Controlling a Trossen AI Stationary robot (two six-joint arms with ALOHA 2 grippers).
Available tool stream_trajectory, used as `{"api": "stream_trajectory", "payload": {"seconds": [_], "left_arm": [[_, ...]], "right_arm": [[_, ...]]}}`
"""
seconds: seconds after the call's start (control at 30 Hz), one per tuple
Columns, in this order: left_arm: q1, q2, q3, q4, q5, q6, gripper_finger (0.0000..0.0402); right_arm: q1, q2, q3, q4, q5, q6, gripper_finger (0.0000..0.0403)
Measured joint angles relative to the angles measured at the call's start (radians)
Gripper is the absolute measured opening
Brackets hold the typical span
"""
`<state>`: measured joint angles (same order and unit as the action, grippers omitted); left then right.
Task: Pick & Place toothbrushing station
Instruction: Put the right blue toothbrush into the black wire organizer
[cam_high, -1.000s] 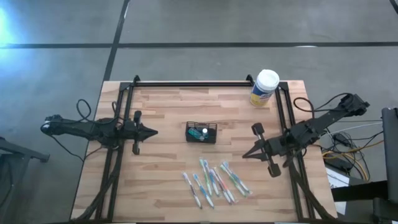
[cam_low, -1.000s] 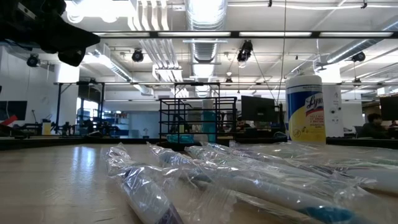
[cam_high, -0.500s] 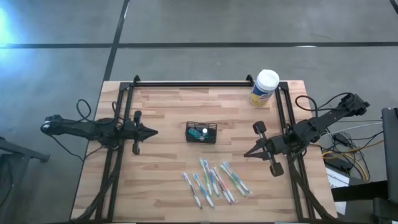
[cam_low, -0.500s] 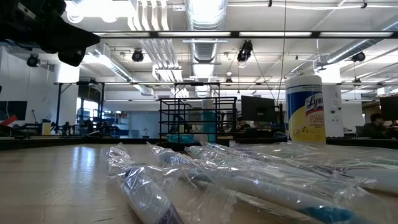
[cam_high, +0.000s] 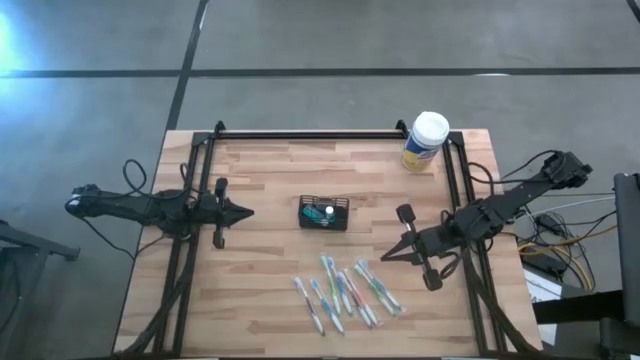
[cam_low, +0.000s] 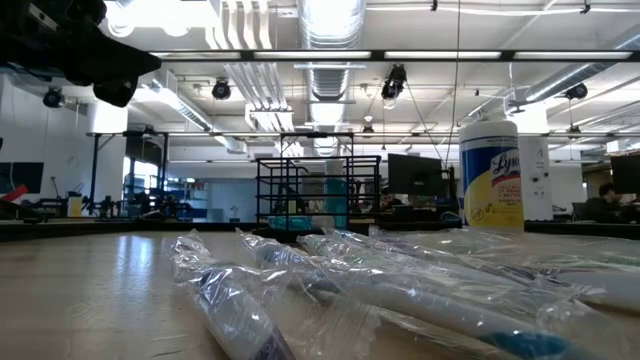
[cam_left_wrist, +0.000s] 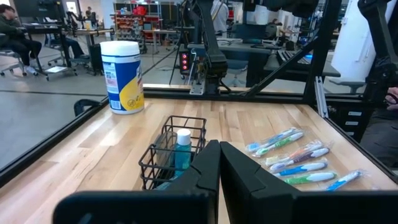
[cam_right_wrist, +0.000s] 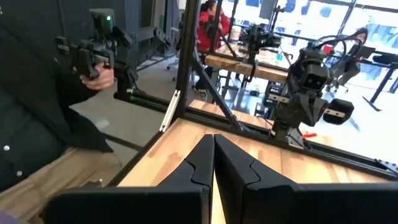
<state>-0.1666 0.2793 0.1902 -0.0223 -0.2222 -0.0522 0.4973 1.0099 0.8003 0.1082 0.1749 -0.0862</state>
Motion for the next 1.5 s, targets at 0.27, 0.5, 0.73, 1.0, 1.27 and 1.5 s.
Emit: {"api": "stream_trajectory", "payload": {"seconds": [0.27, 0.5, 0.73, 1.0, 1.27, 1.5], "left_arm": [[0.0, 0.0, 0.0, -0.005, 0.0, -0.022, 0.0012], [0.0, -0.001, 0.0, -0.027, 0.014, 0.001, 0.0012], [0.0, -0.001, 0.0, -0.034, 0.02, 0.002, 0.0012], [0.0, -0.001, 0.0, -0.039, 0.02, 0.002, 0.0012], [0.0, -0.001, 0.0, -0.039, 0.02, 0.001, 0.0012], [0.0, -0.001, 0.0, -0.038, 0.019, 0.001, 0.0012]], "right_arm": [[0.0, 0.049, 0.018, 0.069, 0.008, 0.024, 0.0008], [0.007, 0.153, -0.004, 0.092, 0.006, 0.057, 0.0008], [0.018, 0.172, -0.004, -0.083, 0.008, 0.249, 0.0008], [0.06, 0.171, -0.004, -0.206, 0.009, 0.397, 0.0008], [0.095, 0.17, -0.004, -0.271, 0.01, 0.456, 0.0008], [0.108, 0.191, -0.004, -0.35, 0.01, 0.588, 0.0008]]}}
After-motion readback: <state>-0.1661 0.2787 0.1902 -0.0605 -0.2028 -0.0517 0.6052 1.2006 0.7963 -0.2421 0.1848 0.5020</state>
